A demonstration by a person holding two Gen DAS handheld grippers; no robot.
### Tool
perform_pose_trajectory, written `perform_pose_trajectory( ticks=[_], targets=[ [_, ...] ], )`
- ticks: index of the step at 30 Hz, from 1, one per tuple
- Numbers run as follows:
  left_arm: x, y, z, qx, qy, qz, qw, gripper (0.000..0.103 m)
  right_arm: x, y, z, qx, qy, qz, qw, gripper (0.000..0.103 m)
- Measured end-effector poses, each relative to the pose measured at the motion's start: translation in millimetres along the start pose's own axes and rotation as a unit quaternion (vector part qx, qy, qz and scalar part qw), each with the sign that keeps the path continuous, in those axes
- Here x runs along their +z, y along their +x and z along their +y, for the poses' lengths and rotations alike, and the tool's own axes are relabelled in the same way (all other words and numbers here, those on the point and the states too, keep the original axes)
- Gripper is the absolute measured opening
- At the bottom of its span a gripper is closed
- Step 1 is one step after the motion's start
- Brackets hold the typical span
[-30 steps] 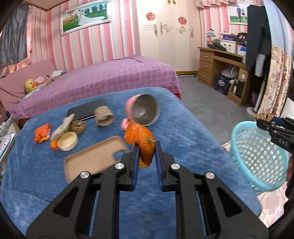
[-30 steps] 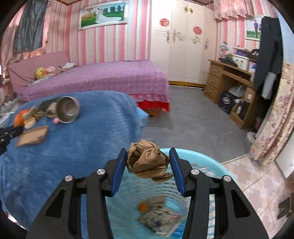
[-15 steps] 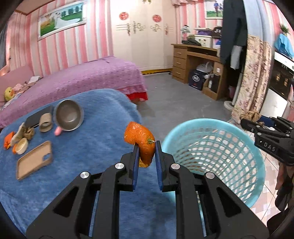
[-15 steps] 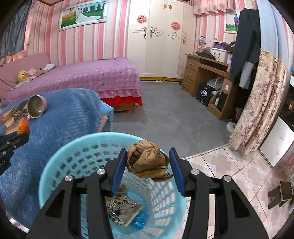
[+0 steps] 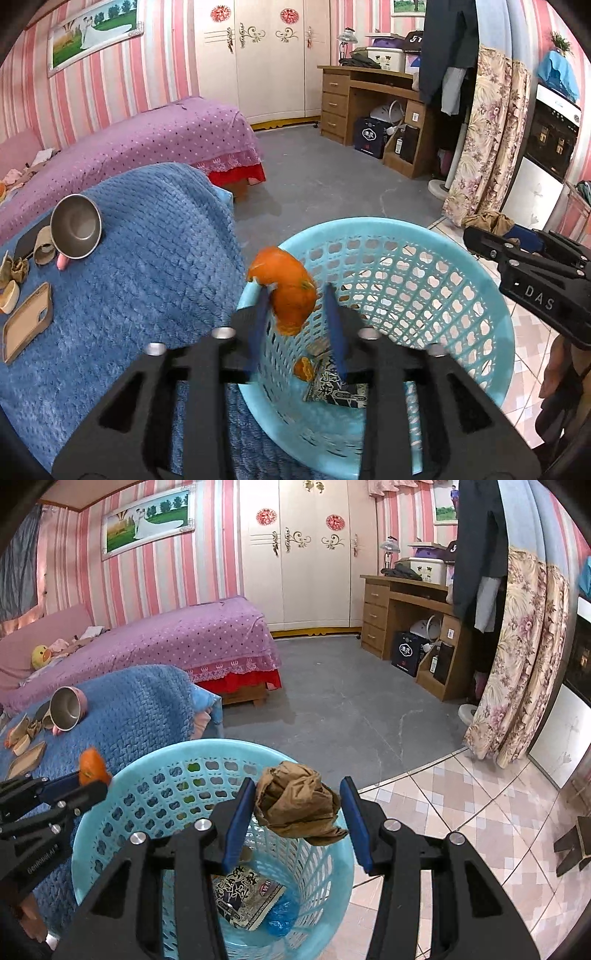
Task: Collect trash
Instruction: 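Open both grippers to drop the peel and paper into the basket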
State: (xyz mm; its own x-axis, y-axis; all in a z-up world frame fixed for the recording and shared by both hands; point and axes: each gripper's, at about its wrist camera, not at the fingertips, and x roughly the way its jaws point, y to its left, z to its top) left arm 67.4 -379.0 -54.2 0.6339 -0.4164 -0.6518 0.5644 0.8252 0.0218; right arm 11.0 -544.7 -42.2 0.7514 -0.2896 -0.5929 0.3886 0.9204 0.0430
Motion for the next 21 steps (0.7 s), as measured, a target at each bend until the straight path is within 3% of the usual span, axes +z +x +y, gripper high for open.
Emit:
perform_pose_trajectory(
  ticks=[2,8,11,18,20,21],
  targets=[
    [0.7,-2.5,3.1,0.018,-0.002,-0.007,0.9998,0.060,-0.3,-0.3,-0.7,0.001,-0.001,0.000,1.000,0.047],
    [5.8,-16.3,26.8,0.070,-0.018,-0.033,0.9968,0.090,-0.4,-0.1,-0.6,0.001,0.000,0.000,1.000,0.047],
    [7.3,-24.0,42.1,0.097,-0.027,-0.046,0.9938,0.096,-0.2,0.5,2.3,0.001,-0.002,0.001,1.000,0.047],
    [6.6,-36.1,74.8,0.106,-0.050,-0.051,0.9918,0.097,1.5,2.7,15.8,0.003,-0.016,-0.001,1.000,0.050],
    [2.8,-38.8,81.1,0.110,-0.048,-0.051,0.9914,0.097,1.5,3.4,18.8,0.002,-0.015,-0.001,1.000,0.057],
    [1.4,-39.9,82.9,0.114,-0.046,-0.052,0.9910,0.097,1.5,3.1,20.1,-0.001,-0.013,-0.002,1.000,0.066]
  ],
)
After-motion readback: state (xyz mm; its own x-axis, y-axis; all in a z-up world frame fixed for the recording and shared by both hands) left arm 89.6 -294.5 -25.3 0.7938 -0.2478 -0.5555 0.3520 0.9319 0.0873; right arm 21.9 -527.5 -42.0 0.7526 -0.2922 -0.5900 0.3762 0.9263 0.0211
